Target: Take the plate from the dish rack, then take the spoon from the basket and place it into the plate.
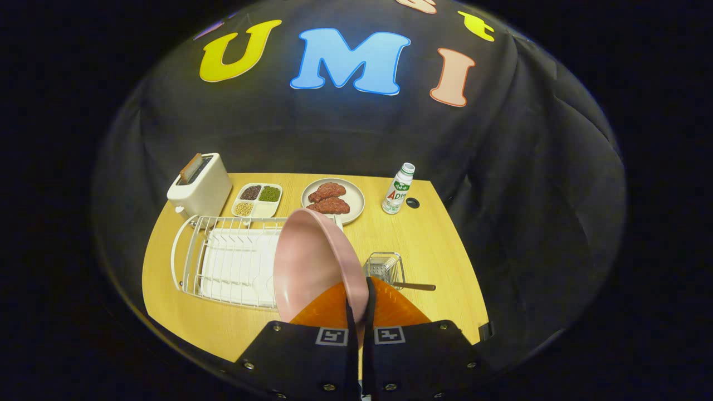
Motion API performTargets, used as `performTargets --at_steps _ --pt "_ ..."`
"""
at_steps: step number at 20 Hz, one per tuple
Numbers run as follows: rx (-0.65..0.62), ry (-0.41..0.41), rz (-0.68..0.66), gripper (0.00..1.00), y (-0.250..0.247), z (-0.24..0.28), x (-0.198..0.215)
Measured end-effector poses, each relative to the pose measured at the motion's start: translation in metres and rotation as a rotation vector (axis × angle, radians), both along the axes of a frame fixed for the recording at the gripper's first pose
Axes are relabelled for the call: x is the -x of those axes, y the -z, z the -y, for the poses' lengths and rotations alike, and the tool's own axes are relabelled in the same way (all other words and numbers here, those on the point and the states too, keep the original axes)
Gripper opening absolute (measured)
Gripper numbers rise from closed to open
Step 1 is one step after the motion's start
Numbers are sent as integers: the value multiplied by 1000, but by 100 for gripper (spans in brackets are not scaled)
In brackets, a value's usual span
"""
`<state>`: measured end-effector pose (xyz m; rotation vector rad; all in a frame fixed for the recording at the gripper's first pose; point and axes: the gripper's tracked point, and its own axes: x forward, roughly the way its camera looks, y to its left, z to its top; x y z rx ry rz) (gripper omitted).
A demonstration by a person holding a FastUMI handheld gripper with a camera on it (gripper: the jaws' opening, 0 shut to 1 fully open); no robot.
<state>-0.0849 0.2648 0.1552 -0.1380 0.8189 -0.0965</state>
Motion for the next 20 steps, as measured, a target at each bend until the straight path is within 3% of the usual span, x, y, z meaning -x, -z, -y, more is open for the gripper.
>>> performTargets --at_steps 6,12,20 --pt "-93 -58 -25 3 51 33 58" --pt "-300 -91 -188 3 132 33 104" --pt "-457 -148 -285 3 197 32 103"
